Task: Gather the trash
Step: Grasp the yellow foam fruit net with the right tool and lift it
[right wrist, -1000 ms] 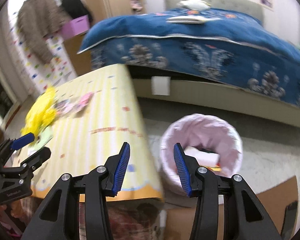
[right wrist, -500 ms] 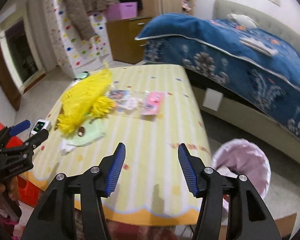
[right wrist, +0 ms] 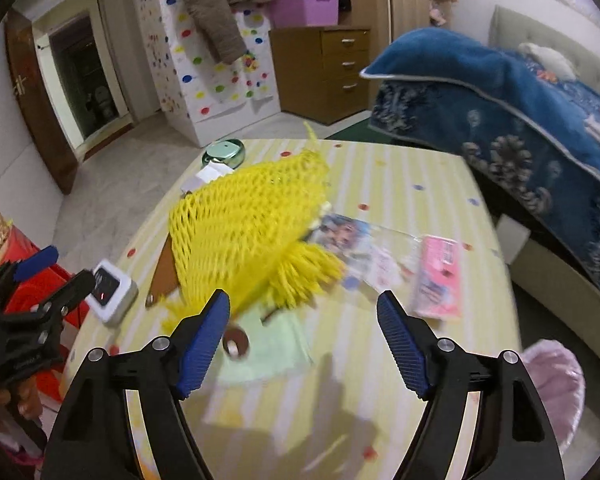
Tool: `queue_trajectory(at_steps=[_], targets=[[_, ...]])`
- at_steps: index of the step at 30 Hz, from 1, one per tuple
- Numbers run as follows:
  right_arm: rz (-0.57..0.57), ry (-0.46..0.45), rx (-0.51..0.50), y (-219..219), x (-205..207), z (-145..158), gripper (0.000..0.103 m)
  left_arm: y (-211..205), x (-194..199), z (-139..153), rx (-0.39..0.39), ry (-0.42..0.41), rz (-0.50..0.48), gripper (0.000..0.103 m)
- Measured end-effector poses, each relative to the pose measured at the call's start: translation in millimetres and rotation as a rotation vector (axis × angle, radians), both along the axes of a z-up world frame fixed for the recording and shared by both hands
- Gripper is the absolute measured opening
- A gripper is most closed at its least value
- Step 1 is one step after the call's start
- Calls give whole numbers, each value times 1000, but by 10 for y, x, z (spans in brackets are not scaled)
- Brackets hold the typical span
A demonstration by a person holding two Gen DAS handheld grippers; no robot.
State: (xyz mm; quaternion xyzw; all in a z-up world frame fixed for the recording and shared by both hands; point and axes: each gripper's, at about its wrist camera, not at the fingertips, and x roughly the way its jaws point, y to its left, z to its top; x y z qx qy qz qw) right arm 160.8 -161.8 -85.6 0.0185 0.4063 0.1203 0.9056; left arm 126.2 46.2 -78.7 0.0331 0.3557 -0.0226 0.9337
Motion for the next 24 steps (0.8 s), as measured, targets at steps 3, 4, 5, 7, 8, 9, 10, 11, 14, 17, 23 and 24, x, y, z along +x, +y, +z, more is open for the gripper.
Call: queue_trajectory(at_steps=[3,4,5,7,8,9,10,11,14,17,23,24], targets=[[14,2,18,93,235,-61,76,23,82,-7,-4,1,10,90],[22,0,18,124,305,-81,76,38,107,-13,-8,4,13,90],[29,-2,12,149,371,-102,76,51,132,-21,-12,8,16,90],[45,17,2,192,503,-192,76,72,157,-44,-12,14,21,90],[53,36,1,195,553,-248,76,73,161,-58,-10,16,22,90],[67,63,2,205,592,-320,76,78,169,-67,-9,19,22,90],[79,86,0,211,608,-379,76,83,165,-85,-8,23,22,90],[87,98,-3,223,610,-423,74,76,163,-97,-6,26,24,90],[109,76,-8,241,526,-422,56,94,161,-127,-8,39,30,90],[123,52,4,267,445,-323,34,106,146,-127,-13,43,33,90],[135,-61,38,184,126,145,26,103,44,-74,-9,39,30,90],[128,-78,48,143,86,222,26,96,37,-68,-8,40,30,90]])
